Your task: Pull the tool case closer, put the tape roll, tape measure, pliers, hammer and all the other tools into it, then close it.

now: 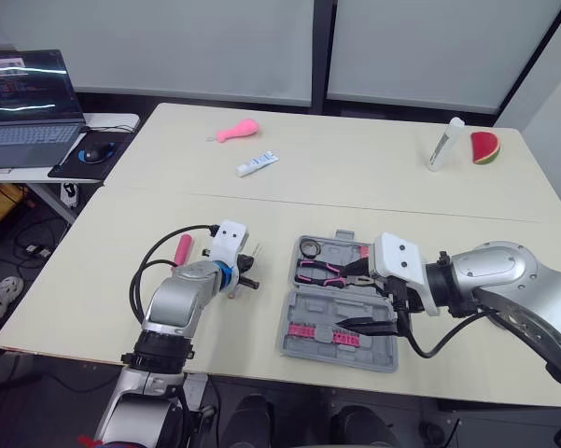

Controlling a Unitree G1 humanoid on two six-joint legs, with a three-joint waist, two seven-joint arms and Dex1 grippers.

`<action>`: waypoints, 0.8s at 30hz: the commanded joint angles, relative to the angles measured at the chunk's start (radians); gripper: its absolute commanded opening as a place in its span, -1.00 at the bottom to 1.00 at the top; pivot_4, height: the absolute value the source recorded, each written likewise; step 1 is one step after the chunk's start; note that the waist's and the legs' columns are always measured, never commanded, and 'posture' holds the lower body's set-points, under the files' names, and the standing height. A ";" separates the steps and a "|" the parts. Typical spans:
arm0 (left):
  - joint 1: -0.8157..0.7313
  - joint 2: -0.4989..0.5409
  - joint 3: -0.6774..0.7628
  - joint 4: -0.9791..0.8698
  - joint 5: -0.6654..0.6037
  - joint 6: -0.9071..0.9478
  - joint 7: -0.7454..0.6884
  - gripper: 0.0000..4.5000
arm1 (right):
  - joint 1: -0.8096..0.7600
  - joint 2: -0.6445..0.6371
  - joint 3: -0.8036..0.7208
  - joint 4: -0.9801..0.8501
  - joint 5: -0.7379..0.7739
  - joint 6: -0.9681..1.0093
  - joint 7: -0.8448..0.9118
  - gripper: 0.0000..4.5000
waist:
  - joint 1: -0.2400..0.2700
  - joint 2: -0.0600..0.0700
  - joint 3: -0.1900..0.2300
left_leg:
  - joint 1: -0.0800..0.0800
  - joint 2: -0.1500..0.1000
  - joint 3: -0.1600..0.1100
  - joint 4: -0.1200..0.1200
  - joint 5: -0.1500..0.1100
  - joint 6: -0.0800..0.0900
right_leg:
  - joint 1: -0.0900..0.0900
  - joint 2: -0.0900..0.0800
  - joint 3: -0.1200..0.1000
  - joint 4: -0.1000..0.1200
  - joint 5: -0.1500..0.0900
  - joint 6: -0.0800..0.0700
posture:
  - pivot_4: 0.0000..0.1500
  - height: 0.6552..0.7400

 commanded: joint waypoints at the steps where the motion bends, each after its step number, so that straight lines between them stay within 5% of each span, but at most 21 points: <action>1: 0.008 0.017 -0.024 0.048 0.018 -0.070 -0.026 -0.98 | -0.005 0.000 -0.015 -0.032 0.004 -0.003 -0.009 1.00 | 0.002 0.000 0.000 | 0.001 0.000 0.000 0.000 0.000 0.000 | 0.000 0.000 0.000 0.000 0.000 0.000 | 1.00 1.00; 3: 0.016 0.028 -0.014 0.036 0.010 -0.065 -0.036 -0.98 | -0.003 0.000 -0.016 -0.034 0.006 -0.002 -0.013 1.00 | 0.002 0.000 0.000 | 0.002 0.000 0.000 0.000 0.000 0.000 | 0.000 0.000 0.000 0.001 0.000 0.000 | 1.00 1.00; 6: 0.033 0.051 0.007 -0.009 -0.013 -0.059 -0.070 -0.65 | -0.002 0.003 -0.017 -0.037 0.008 0.002 -0.022 1.00 | -0.003 0.000 0.000 | 0.002 0.001 0.000 0.000 0.000 0.000 | 0.000 0.000 0.000 0.002 0.000 0.000 | 1.00 1.00; 18: 0.030 0.275 0.075 -0.136 -0.136 -0.054 -0.305 0.99 | 0.014 0.042 -0.049 -0.078 0.025 0.025 -0.098 1.00 | -0.007 -0.001 0.001 | 0.001 0.001 0.000 -0.004 0.001 0.000 | -0.001 0.000 0.000 -0.001 0.000 0.000 | 1.00 1.00; 24: 0.034 0.348 0.054 -0.076 -0.182 -0.139 -0.476 0.99 | 0.054 0.088 -0.048 -0.108 0.012 0.029 -0.172 1.00 | -0.007 0.000 0.002 | 0.001 0.001 -0.001 -0.004 0.001 0.000 | -0.002 0.000 0.000 -0.001 0.000 0.000 | 1.00 1.00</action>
